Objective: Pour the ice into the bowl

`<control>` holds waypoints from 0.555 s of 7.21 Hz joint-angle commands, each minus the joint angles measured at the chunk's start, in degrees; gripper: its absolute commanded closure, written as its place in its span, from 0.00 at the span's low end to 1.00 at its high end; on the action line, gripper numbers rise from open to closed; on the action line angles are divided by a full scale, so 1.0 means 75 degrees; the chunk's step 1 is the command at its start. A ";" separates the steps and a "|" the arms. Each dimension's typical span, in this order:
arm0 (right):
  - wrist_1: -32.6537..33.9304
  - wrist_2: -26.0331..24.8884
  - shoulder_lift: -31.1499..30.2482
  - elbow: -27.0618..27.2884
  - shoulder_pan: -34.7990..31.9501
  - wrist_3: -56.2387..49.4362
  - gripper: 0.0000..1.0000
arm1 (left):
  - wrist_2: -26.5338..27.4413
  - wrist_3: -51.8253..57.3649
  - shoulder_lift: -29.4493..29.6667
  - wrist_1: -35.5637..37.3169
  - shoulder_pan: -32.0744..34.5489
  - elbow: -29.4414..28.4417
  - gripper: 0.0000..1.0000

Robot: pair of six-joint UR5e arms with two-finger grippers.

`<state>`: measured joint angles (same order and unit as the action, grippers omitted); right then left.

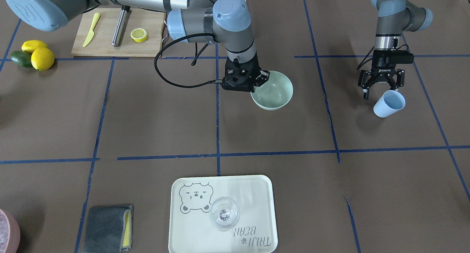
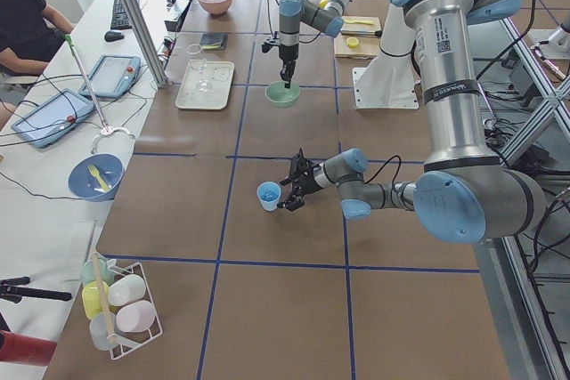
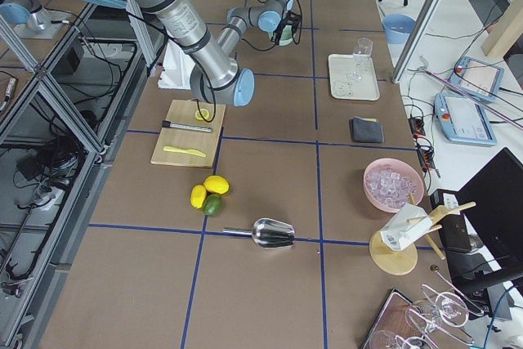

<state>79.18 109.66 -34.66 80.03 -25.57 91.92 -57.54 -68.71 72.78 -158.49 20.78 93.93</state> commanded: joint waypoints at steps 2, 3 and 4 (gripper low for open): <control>-0.0010 -0.0101 0.0004 -0.0007 0.0046 -0.0010 1.00 | 0.0323 0.0475 0.0185 -0.0021 0.0343 -0.0196 0.00; -0.0010 -0.0124 0.0004 -0.0019 0.0081 -0.0021 1.00 | 0.0335 0.0489 0.0245 -0.0021 0.0485 -0.0266 0.00; -0.0022 -0.0264 0.0004 -0.0054 0.0174 -0.0021 1.00 | 0.0335 0.0489 0.0443 -0.0021 0.0626 -0.0429 0.00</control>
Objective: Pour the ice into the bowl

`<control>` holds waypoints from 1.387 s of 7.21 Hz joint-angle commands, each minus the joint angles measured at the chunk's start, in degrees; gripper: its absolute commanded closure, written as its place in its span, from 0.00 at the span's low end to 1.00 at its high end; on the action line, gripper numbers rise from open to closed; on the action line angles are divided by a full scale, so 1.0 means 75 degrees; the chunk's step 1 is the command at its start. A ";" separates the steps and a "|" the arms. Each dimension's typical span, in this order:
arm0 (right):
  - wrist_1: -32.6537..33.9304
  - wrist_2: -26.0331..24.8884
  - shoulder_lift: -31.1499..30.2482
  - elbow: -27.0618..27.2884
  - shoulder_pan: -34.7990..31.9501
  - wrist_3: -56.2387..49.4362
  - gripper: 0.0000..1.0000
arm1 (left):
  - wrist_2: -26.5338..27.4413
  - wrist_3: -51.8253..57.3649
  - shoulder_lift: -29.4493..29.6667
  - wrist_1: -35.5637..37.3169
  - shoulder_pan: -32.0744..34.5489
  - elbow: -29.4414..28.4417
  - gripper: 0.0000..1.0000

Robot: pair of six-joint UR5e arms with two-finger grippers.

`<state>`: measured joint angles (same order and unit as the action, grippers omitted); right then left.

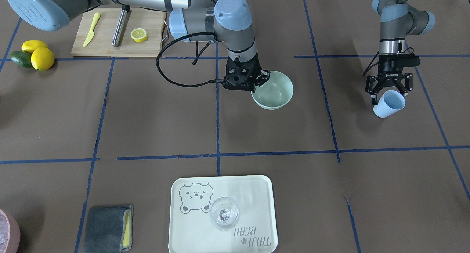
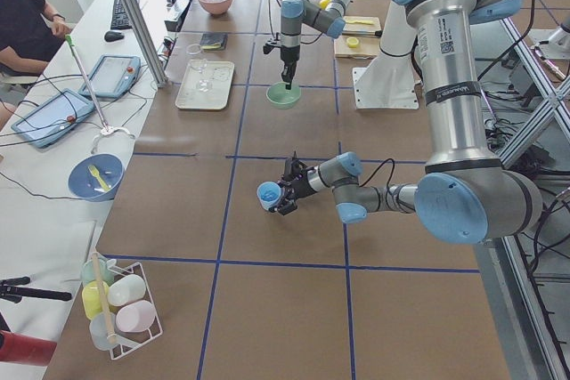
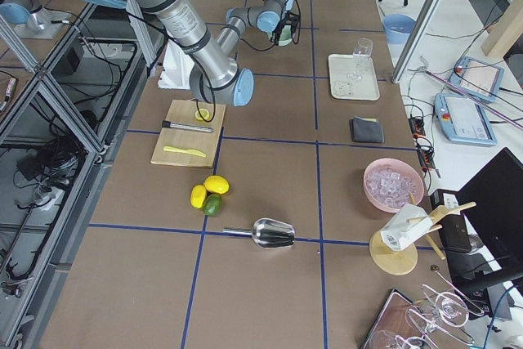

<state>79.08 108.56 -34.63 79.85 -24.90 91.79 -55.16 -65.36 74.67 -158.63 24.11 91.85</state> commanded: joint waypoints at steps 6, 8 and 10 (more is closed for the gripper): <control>-0.0126 -0.0436 0.0211 -0.0416 0.0354 -0.0016 1.00 | -0.0132 0.2075 0.0473 -0.0921 0.1045 -0.0040 1.00; -0.0428 -0.0726 0.0281 -0.0579 0.0378 -0.0016 1.00 | -0.0975 0.2702 0.0415 -0.0974 0.1776 0.0325 1.00; -0.1179 -0.0904 0.0410 -0.1329 0.0366 -0.0016 1.00 | -0.1013 0.2703 0.0344 -0.0951 0.1778 0.0620 1.00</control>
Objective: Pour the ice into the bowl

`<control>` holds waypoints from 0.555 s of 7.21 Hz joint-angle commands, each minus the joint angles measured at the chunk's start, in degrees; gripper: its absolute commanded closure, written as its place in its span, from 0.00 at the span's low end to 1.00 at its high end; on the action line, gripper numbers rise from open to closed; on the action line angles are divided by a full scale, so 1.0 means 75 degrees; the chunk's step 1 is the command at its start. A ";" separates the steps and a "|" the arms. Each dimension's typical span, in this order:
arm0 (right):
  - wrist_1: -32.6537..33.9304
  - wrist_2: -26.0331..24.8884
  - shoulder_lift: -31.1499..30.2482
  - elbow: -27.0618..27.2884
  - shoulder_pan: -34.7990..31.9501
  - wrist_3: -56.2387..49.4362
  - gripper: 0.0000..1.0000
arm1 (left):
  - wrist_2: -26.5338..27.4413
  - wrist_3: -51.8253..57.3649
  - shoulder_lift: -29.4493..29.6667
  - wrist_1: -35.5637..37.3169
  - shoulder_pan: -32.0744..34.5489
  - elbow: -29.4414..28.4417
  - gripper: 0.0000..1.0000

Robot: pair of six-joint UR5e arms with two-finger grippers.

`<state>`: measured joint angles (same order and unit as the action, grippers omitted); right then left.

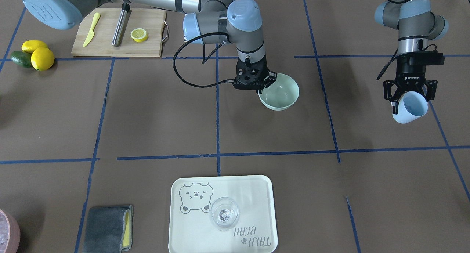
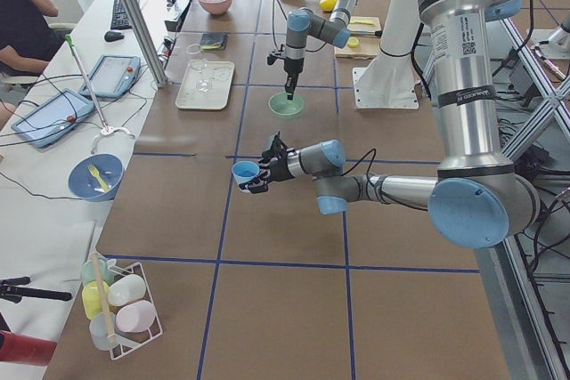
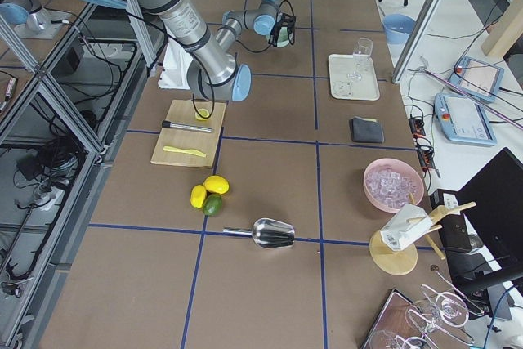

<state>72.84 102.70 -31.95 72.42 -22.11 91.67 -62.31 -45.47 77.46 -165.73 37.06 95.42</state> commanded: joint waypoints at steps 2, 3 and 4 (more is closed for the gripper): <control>-0.0349 -0.0158 0.0042 -0.0421 0.0006 0.0000 0.70 | -0.0013 0.0028 -0.0039 -0.0016 0.0052 0.0168 1.00; -0.0349 -0.0193 0.0053 -0.0421 -0.0005 0.0012 0.07 | -0.0001 0.0016 -0.0027 -0.0016 0.0051 0.0168 1.00; -0.0418 -0.0274 0.0065 -0.0363 -0.0005 0.0140 0.00 | -0.0048 0.0016 0.0008 -0.0062 0.0051 0.0273 1.00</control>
<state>70.14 101.23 -31.55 69.45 -22.11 91.95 -62.46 -45.31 77.30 -165.94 37.44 96.87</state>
